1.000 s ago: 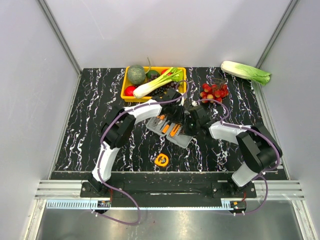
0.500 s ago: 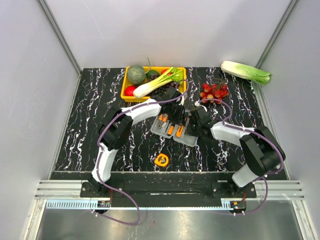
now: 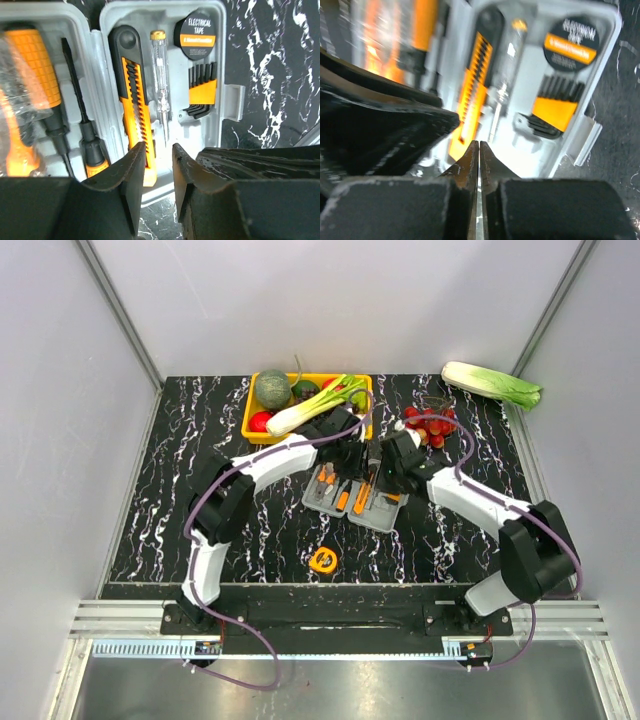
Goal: Pack the tool kit
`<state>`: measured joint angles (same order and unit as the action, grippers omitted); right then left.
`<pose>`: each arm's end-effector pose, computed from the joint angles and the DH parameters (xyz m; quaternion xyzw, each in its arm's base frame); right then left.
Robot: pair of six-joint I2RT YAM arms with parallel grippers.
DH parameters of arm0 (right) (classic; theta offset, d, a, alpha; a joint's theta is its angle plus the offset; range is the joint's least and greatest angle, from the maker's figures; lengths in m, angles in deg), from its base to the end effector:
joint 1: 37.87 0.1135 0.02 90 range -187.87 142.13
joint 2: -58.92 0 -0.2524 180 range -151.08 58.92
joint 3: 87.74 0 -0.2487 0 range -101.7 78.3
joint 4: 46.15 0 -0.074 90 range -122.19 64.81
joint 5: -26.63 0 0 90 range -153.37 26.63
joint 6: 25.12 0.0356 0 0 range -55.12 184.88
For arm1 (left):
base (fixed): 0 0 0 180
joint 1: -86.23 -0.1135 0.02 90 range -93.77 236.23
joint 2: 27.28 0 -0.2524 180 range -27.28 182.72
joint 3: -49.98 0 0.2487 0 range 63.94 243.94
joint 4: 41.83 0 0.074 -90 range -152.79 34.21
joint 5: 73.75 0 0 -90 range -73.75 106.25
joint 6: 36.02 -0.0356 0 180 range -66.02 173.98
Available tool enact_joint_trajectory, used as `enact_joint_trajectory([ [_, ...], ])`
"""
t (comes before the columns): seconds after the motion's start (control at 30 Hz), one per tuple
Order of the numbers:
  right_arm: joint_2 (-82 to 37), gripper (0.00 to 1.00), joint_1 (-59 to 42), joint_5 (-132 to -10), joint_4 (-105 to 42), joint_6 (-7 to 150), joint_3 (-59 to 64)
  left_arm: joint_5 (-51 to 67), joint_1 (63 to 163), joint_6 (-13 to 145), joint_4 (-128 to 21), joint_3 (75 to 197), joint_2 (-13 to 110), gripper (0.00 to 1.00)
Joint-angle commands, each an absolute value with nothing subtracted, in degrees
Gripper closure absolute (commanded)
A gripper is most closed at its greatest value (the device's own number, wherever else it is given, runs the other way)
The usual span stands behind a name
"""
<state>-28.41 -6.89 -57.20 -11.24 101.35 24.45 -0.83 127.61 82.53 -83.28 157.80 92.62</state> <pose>0.2646 0.1544 0.1935 0.0620 0.9490 0.1267 0.2821 0.3332 -0.3074 0.1934 0.1511 0.9282 -0.2929 0.1728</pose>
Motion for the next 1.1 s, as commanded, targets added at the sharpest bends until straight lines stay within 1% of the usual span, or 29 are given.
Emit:
enact_joint_trajectory([
  [0.0, -25.28, 0.92, -7.55, -53.18, -7.06, 101.88, 17.39, 4.03, 126.92, 82.98, -82.07, 158.08, 85.49, 0.68],
  [0.07, -26.59, 0.88, -7.9, -53.26, -6.88, 101.36, 16.34, 4.56, 126.66, 83.07, -81.9, 157.11, 84.26, 0.67],
  [0.27, -32.92, 0.86, -8.34, -54.49, -6.18, 101.18, 14.31, 5.26, 125.25, 84.3, -81.89, 153.95, 82.15, 0.67],
  [0.67, -44.17, 0.91, -8.43, -51.25, -4.33, 101.09, 9.04, 4.83, 122.17, 84.74, -80.4, 146.47, 78.72, 0.67],
  [0.83, -46.02, 0.95, -8.52, -49.31, -2.84, 101.09, 7.46, 4.47, 121.38, 84.39, -79.96, 144.54, 78.01, 0.67],
  [1.07, -48.21, 0.97, -8.69, -48.52, -0.91, 101.18, 6.75, 3.6, 120.68, 84.21, -79.35, 143.83, 77.93, 0.67],
])
